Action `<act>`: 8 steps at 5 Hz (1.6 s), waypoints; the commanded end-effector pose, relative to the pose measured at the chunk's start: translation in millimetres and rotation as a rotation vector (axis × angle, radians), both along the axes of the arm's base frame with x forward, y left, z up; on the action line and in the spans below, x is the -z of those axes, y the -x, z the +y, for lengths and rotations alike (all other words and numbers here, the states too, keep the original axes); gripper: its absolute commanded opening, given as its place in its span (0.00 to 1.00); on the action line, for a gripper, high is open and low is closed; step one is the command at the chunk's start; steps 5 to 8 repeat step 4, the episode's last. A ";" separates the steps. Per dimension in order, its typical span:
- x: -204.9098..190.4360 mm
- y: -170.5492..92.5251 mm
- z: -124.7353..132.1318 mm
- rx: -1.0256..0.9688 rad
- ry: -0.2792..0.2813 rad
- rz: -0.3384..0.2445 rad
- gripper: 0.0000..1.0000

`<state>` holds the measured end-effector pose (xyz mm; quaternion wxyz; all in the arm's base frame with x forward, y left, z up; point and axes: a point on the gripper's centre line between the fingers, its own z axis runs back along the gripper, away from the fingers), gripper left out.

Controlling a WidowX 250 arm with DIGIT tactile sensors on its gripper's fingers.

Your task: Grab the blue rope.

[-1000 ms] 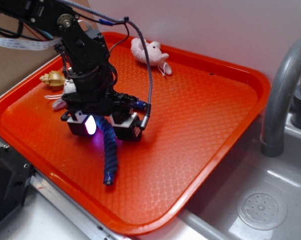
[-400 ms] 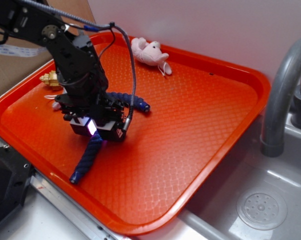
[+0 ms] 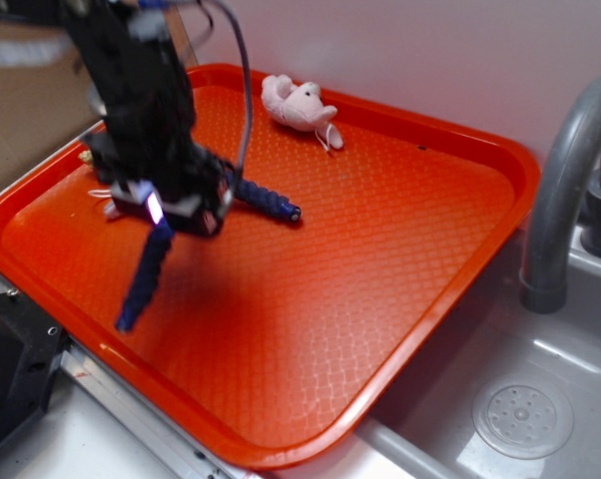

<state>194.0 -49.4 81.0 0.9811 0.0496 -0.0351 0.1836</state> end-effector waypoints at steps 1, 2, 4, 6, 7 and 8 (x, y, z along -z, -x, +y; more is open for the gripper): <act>-85.6 -17.2 -0.2 0.085 0.059 -0.098 0.00; -107.6 -16.9 1.0 0.089 0.071 -0.122 0.00; -120.7 -22.4 8.8 0.107 0.103 -0.084 0.00; -120.7 -22.4 8.8 0.107 0.103 -0.084 0.00; -120.7 -22.4 8.8 0.107 0.103 -0.084 0.00; -120.7 -22.4 8.8 0.107 0.103 -0.084 0.00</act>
